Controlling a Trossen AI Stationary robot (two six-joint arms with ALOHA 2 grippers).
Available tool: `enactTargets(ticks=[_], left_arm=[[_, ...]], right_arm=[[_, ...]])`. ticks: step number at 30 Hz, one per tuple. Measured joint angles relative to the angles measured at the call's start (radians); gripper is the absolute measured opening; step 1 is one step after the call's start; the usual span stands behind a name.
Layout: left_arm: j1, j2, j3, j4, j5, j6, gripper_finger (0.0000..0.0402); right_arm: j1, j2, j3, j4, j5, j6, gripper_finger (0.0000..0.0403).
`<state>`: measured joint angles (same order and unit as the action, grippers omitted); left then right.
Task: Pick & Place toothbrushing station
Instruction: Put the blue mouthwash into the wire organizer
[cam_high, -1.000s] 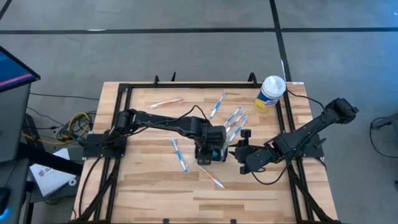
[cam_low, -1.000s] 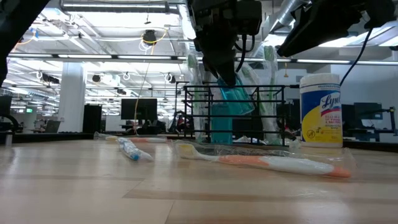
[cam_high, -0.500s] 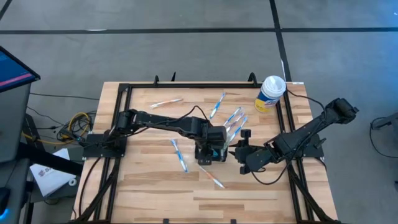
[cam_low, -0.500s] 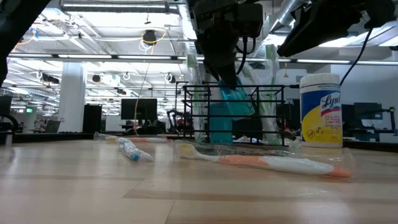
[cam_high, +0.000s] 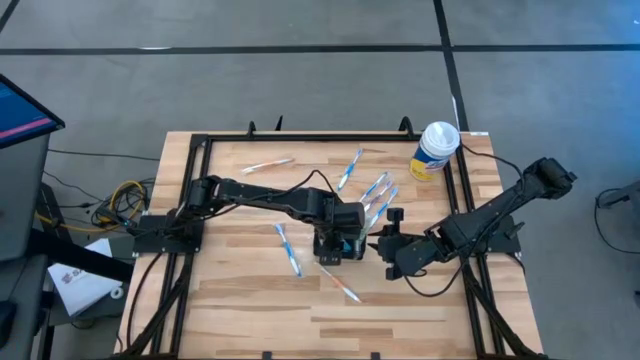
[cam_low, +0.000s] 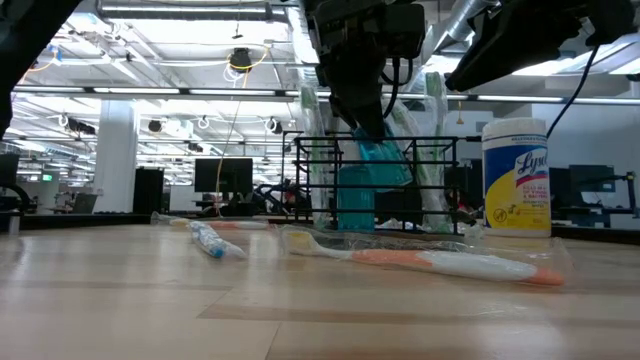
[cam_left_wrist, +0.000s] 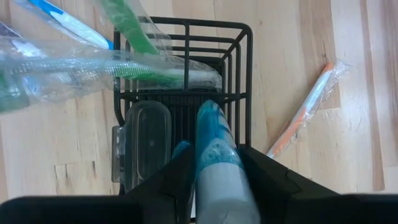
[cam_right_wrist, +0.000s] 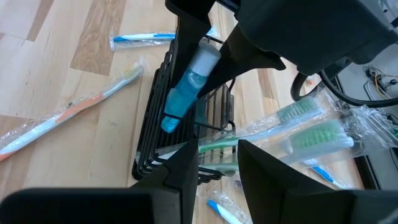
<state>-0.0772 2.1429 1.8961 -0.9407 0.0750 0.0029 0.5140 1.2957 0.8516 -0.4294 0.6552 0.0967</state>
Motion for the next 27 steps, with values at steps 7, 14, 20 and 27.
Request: enactTargets(ticks=[7, 14, 20, 27], left_arm=[[0.000, 0.000, 0.000, 0.006, 0.000, 0.000, 0.0115], [0.000, 0.000, 0.000, 0.008, 0.000, 0.000, 0.0115], [0.000, 0.000, 0.001, 0.011, 0.000, 0.000, 0.0116], [0.000, 0.000, 0.001, 0.017, 0.000, 0.000, 0.0116]], right_arm=[[0.000, 0.000, 0.000, 0.000, 0.000, 0.000, 0.0103], [0.000, 0.000, 0.000, 0.000, 0.000, 0.000, 0.0103], [0.001, 0.000, 0.000, 0.000, 0.000, 0.000, 0.0103], [0.001, 0.000, 0.000, 0.000, 0.000, 0.000, 0.0103]])
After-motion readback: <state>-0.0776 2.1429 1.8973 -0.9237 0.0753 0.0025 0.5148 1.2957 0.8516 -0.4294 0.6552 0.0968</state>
